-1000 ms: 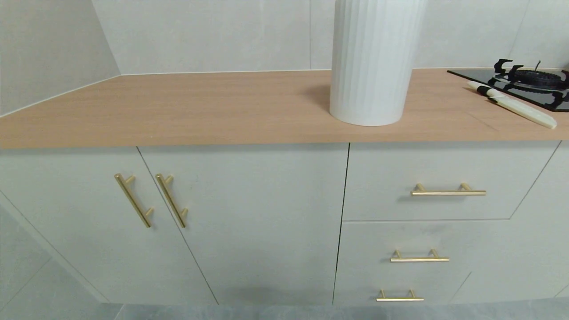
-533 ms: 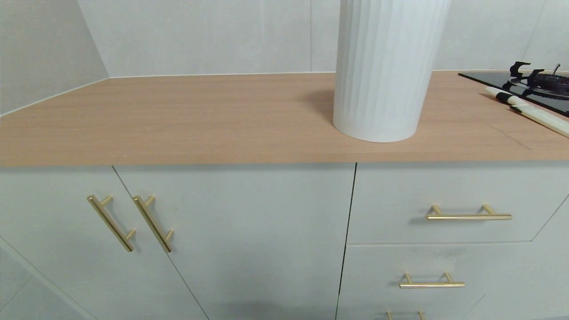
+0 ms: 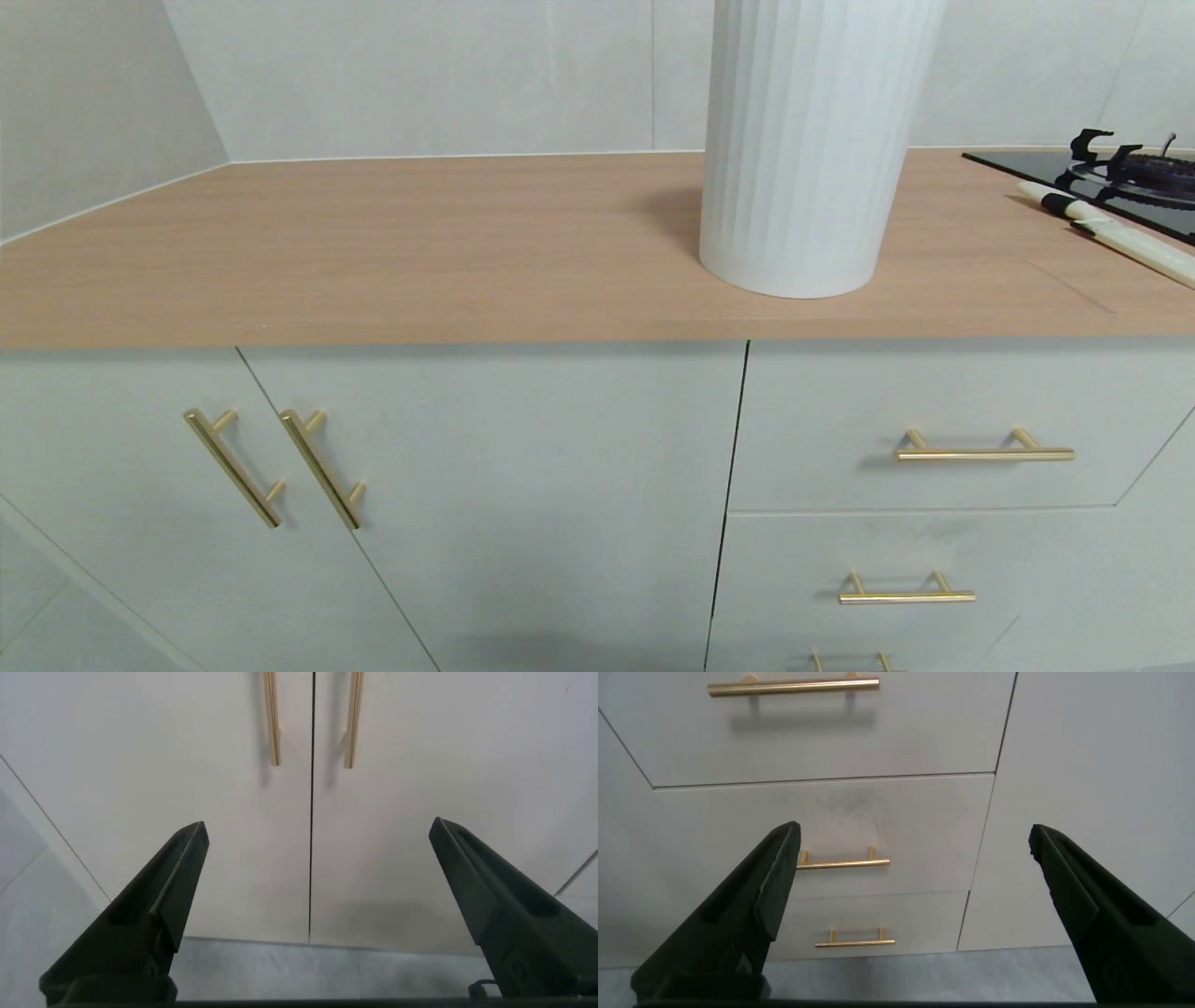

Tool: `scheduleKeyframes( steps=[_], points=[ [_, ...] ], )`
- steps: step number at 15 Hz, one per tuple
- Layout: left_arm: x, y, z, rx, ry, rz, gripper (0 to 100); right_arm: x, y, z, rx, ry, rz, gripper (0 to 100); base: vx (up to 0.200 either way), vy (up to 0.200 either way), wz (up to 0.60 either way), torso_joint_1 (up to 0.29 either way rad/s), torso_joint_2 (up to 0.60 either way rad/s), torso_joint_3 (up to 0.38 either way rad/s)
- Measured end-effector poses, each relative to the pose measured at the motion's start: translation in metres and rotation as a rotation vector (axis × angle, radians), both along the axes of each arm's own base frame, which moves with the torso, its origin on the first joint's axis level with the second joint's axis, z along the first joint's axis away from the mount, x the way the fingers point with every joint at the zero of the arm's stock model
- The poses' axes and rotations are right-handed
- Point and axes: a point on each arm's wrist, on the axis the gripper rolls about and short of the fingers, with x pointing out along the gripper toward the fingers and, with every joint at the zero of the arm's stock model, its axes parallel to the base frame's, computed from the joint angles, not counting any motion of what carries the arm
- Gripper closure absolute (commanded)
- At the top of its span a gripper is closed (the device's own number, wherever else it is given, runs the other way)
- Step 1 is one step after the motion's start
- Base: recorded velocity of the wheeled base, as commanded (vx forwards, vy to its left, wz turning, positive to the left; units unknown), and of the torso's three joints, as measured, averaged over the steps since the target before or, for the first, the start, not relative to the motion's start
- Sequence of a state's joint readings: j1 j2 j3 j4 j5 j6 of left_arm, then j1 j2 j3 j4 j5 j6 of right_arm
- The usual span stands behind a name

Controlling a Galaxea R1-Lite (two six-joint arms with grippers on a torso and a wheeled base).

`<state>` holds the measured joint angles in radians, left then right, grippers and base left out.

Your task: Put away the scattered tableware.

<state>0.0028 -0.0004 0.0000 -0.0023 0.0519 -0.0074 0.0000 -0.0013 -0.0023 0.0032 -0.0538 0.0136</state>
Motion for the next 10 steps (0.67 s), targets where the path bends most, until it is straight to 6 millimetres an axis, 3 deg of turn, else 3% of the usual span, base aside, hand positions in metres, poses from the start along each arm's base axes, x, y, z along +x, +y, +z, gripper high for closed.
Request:
scheduleKeyframes(
  steps=[1,10],
  points=[
    [0.0000,0.0000,0.0000,0.000,0.000,0.000,0,0.0000,0.0000,0.0001,0.000,0.000,0.001,0,0.000,0.000,-0.60,0.007,0.00,0.002],
    [0.0000,0.0000,0.0002,0.000,-0.001,0.001,0,0.0000,0.0000,0.0000,0.000,0.000,0.002,0,0.000,0.000,0.00,0.000,0.00,0.000]
  ],
)
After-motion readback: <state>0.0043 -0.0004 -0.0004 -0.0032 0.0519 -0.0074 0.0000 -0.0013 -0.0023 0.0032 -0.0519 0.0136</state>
